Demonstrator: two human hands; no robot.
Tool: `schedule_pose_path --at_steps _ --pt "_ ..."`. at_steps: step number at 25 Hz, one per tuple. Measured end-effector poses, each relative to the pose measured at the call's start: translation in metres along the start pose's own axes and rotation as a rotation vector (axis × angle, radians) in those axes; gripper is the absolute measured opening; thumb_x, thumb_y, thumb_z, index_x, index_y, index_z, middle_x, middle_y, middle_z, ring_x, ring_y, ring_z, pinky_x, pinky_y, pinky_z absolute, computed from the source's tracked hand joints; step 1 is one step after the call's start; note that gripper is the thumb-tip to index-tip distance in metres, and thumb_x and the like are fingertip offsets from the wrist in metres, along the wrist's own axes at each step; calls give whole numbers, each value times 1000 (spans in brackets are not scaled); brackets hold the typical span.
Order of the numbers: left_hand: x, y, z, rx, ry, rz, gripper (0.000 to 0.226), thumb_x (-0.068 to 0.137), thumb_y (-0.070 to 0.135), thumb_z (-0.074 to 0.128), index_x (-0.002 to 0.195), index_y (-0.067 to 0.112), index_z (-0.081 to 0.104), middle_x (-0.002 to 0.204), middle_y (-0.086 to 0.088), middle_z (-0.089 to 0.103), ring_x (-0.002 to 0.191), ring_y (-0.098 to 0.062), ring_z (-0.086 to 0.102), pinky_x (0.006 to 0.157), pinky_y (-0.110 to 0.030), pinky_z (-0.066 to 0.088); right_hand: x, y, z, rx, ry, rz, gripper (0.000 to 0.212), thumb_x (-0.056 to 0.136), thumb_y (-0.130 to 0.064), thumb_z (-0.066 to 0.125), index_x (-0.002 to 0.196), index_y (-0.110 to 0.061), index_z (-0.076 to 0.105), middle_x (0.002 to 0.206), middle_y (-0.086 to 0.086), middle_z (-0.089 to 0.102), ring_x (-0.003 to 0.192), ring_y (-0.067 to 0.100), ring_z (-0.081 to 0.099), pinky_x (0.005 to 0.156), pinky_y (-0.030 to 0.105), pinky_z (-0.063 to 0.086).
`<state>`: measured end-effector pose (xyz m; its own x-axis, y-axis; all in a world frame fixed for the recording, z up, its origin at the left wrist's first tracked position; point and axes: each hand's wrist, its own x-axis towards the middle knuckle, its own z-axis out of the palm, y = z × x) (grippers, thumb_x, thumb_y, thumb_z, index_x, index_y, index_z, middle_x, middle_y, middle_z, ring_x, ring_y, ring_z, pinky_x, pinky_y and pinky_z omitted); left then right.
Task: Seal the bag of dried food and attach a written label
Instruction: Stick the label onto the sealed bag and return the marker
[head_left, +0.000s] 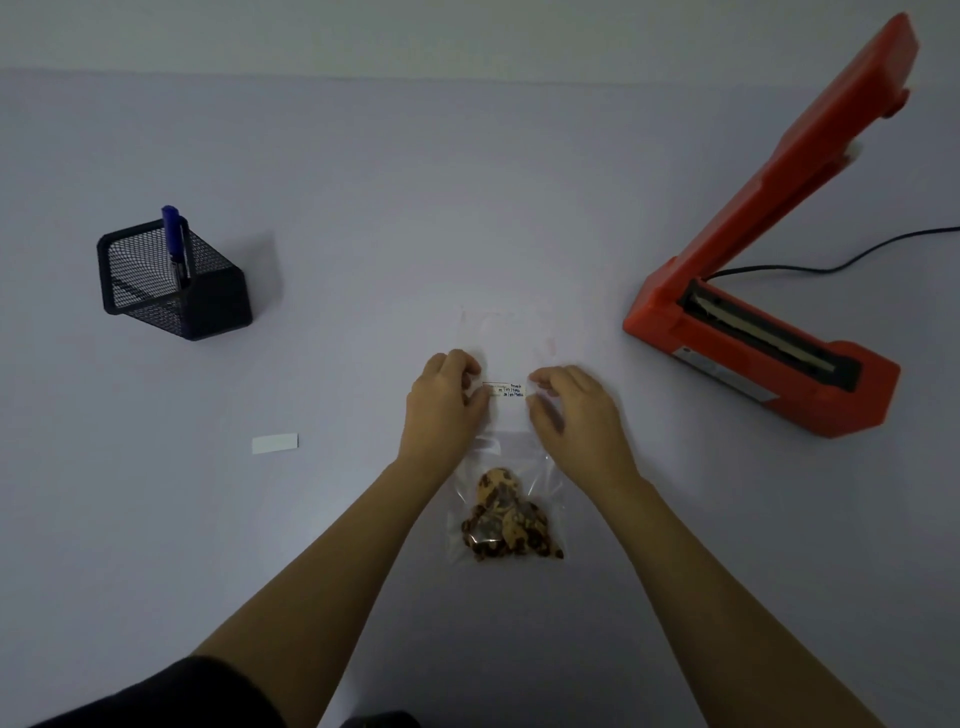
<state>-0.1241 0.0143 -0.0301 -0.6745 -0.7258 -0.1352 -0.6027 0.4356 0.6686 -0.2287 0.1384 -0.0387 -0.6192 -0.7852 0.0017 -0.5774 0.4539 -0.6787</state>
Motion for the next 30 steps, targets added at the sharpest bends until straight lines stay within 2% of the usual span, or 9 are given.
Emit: schedule_pose_path --at_steps 2,4,6,10,14,19,26,30 --pt "-6 -14 -2 73 2 217 17 85 8 61 101 3 63 91 -12 59 74 -24 57 67 -37 53 -6 4 -4 -106 -42 -61 25 85 -19 55 108 -13 62 106 2 64 95 18 58 83 27 41" --pt "-13 -30 -4 195 -40 413 27 87 8 59 114 5 62 98 -13 60 81 -26 56 72 -33 51 -12 8 -5 -209 -88 -108 29 87 -22 52 115 -18 59 111 -1 61 100 17 56 84 31 38" --pt "-17 -40 -3 333 -72 512 35 87 12 57 122 9 60 108 -15 60 89 -28 54 78 -33 49 -15 13 -4 -293 -113 -145 33 89 -25 49 121 -23 57 115 1 57 101 19 54 85 36 38" --pt "-16 -41 -2 383 -90 508 35 85 18 53 118 12 63 111 -18 59 90 -30 54 77 -36 50 -13 15 -2 -362 -121 -169 34 88 -29 45 120 -27 58 116 4 57 100 19 53 83 37 38" --pt "-15 -35 -5 371 -122 460 41 85 22 44 123 15 60 111 -15 57 90 -29 54 77 -35 49 -14 17 0 -417 -113 -183 36 88 -28 47 124 -29 54 116 3 57 101 18 49 81 36 38" --pt "-12 -35 -5 335 -140 430 43 84 23 45 123 14 59 107 -15 57 86 -29 55 73 -38 51 -14 15 1 -455 -119 -188 42 87 -28 45 128 -30 50 115 3 56 100 20 48 80 37 37" --pt "-14 -38 -3 265 -134 411 44 84 22 45 122 6 59 108 -19 58 83 -32 56 75 -40 52 -16 20 1 -427 -113 -170 44 90 -35 39 131 -20 48 118 2 56 99 19 50 80 35 34" --pt "-15 -40 -6 353 -160 494 42 87 22 47 127 14 57 111 -19 58 87 -29 56 74 -37 49 -16 20 1 -458 -117 -215 42 89 -30 44 130 -30 48 117 4 56 100 21 50 82 39 39"
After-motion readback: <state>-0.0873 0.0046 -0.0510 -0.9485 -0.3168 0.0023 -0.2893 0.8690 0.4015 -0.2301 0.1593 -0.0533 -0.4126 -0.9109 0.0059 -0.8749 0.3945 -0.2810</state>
